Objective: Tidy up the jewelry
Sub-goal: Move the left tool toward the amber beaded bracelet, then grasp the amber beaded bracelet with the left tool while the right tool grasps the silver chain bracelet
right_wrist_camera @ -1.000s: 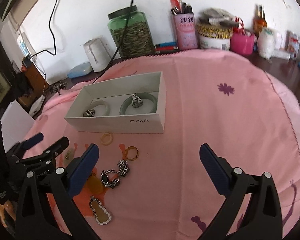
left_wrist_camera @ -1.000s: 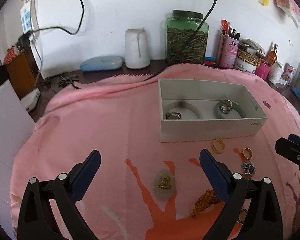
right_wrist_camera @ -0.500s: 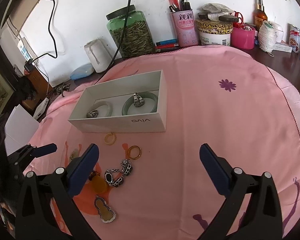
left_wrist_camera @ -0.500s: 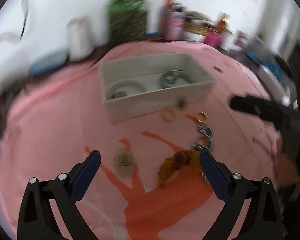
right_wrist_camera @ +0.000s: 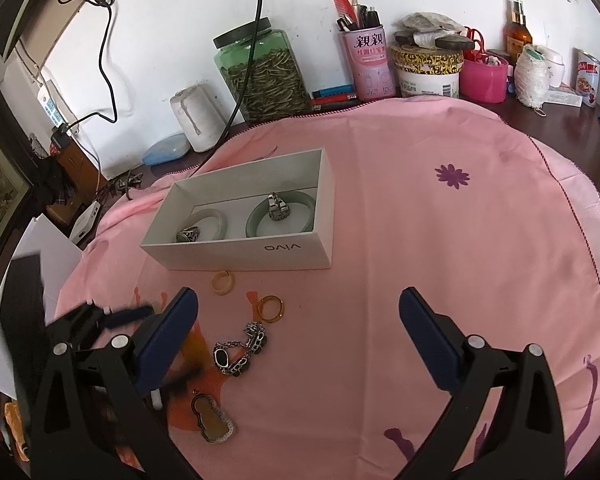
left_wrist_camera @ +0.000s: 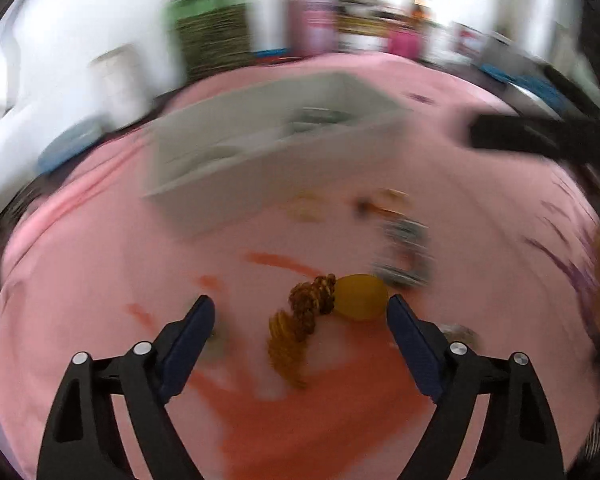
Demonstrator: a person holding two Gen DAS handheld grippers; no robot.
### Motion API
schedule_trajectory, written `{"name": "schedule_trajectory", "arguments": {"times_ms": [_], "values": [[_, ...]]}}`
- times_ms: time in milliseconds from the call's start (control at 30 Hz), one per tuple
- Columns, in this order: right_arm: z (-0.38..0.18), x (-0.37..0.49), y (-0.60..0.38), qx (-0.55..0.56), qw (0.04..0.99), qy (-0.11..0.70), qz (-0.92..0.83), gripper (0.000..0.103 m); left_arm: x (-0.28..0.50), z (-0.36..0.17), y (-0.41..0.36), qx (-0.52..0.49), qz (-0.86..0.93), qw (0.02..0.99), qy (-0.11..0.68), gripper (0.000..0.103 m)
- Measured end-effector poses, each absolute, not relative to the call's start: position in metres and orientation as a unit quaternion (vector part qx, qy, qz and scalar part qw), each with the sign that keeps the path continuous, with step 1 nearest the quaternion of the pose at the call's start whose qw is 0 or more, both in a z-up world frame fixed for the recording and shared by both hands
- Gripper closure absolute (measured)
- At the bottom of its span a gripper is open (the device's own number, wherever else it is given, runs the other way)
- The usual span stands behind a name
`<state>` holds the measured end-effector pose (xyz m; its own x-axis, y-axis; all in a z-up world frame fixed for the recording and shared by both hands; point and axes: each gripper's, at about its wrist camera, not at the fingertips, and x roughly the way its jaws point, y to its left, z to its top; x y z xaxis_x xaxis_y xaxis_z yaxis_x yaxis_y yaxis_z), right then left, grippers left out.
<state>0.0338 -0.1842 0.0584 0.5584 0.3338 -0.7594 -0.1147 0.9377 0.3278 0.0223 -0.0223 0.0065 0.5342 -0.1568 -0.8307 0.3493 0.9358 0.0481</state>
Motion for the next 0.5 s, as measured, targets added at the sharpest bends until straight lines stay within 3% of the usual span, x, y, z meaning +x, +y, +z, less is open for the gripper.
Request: {"name": "schedule_trajectory", "arguments": {"times_ms": [300, 500], "values": [[0.059, 0.03, -0.174, 0.096, 0.879, 0.447, 0.137, 0.007, 0.041, 0.027, 0.047, -0.049, -0.066, 0.894, 0.44, 0.021], [0.058, 0.026, -0.162, 0.071, 0.877, 0.45, 0.153, 0.007, 0.046, 0.022, 0.041, -0.043, -0.077, 0.879, 0.468, 0.037]]}}
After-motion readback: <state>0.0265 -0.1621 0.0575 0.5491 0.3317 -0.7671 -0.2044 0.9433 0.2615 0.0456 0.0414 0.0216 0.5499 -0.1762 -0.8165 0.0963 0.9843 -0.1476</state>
